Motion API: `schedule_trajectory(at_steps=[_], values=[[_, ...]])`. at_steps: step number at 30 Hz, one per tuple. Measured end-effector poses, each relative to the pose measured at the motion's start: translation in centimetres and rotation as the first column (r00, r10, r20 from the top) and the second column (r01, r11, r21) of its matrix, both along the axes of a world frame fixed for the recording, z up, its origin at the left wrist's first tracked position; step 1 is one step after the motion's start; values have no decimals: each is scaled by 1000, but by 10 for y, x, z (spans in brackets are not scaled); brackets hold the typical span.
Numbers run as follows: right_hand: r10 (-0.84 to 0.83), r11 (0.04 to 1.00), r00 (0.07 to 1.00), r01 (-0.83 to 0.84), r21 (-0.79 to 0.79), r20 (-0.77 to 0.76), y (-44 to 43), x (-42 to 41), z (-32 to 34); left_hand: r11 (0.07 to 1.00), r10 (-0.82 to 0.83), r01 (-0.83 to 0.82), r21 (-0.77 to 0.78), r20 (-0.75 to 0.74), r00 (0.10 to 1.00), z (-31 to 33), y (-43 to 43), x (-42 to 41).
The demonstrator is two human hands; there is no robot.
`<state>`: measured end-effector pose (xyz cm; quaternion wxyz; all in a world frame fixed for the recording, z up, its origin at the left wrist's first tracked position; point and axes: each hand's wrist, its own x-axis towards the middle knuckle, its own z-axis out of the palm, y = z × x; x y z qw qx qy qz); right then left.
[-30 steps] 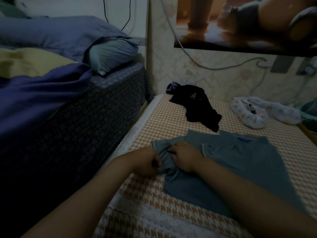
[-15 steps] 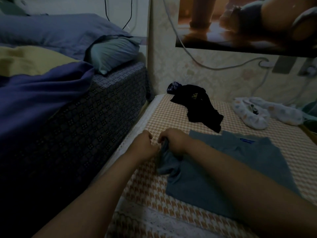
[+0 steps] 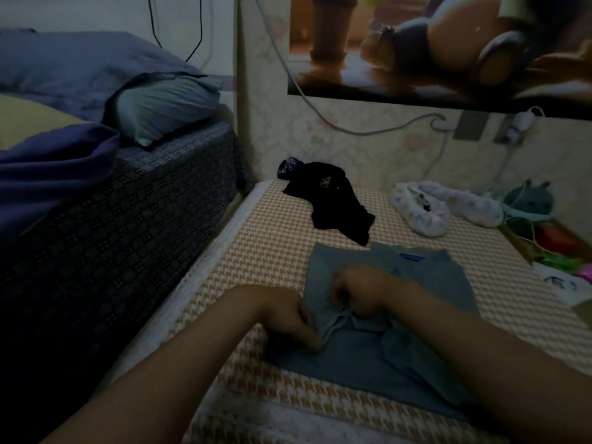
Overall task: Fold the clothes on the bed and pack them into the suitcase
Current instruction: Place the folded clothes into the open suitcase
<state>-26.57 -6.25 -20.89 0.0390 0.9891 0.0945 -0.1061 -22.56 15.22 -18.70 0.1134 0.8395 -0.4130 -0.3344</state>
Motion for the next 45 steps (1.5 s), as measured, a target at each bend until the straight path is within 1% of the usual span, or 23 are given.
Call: schedule_trajectory(at_steps=[1, 3, 6, 8, 10, 11, 13, 14, 16, 17, 21, 25, 29, 33, 34, 35, 37, 38, 40, 42, 43, 44, 45], values=[[-61, 998, 998, 61, -11, -8, 2, 3, 2, 1000, 16, -16, -10, -28, 999, 0, 1, 0], [-78, 994, 989, 86, -61, 123, 10, 12, 11, 992, 62, -63, -109, -12, 998, 1, 4, 5], [-69, 998, 968, 66, 20, 240, 22, 34, 17, 958, 209, -179, -225, 115, 971, -3, 4, 16], [-22, 999, 979, 13, 45, 203, 30, 51, 10, 955, 261, -218, -200, 226, 938, -10, 0, 17], [51, 998, 995, -47, -53, 85, 34, 65, -2, 962, 262, -236, -139, 221, 939, -16, -4, 13], [40, 995, 999, -37, -90, 30, 36, 67, -5, 966, 250, -230, -117, 205, 946, -17, -6, 10], [134, 976, 989, -122, -179, 55, 33, 72, -14, 975, 217, -204, -84, 211, 953, -17, -9, 6], [123, 981, 990, -112, -156, 64, 32, 73, -14, 979, 205, -195, -66, 227, 952, -15, -10, 5], [-25, 995, 997, 32, -97, 75, 31, 68, -5, 979, 202, -199, -34, 221, 954, -13, -14, 7], [-45, 997, 994, 52, -63, 100, 27, 65, 0, 980, 198, -201, -9, 209, 958, -13, -15, 9], [-20, 994, 978, -3, 112, 207, -1, 39, 19, 985, 150, -167, 54, 233, 961, -4, -23, 11], [-133, 969, 929, 50, 240, 344, -38, 3, 34, 989, 145, -137, -54, 217, 965, 22, -46, -3], [-283, 931, 864, 143, 336, 417, -84, -35, 39, 990, 94, -66, -121, 242, 966, 45, -93, -29], [-385, 894, 814, 212, 395, 435, -127, -78, 31, 986, -18, 44, -163, 160, 987, 44, -145, -70], [-402, 893, 808, 243, 378, 430, -135, -88, 28, 989, -52, 63, -134, 82, 995, 39, -157, -83], [-421, 891, 811, 287, 350, 406, -143, -96, 23, 996, -64, 57, -74, -94, 994, 31, -167, -95], [-434, 893, 852, 365, 263, 291, -158, -109, 9, 996, -18, 60, 69, -491, 871, 17, -181, -113], [-444, 889, 873, 401, 221, 203, -163, -113, 2, 992, -26, 91, 83, -582, 813, 12, -186, -115], [-465, 876, 881, 444, 188, 89, -170, -119, -10, 996, -88, 52, -76, -599, 796, 10, -190, -109], [-486, 868, 864, 458, 192, 134, -172, -119, -12, 919, -58, -149, -365, -498, 865, 13, -191, -97], [-508, 857, 842, 475, 197, 179, -171, -117, -12, 838, 1, -226, -497, -413, 911, 12, -190, -89], [-536, 841, 817, 492, 227, 212, -169, -115, -13, 748, 70, -231, -622, -272, 960, 5, -189, -78], [-547, 832, 806, 495, 248, 225, -166, -113, -15, 681, 131, -142, -718, -71, 989, -3, -188, -66]])
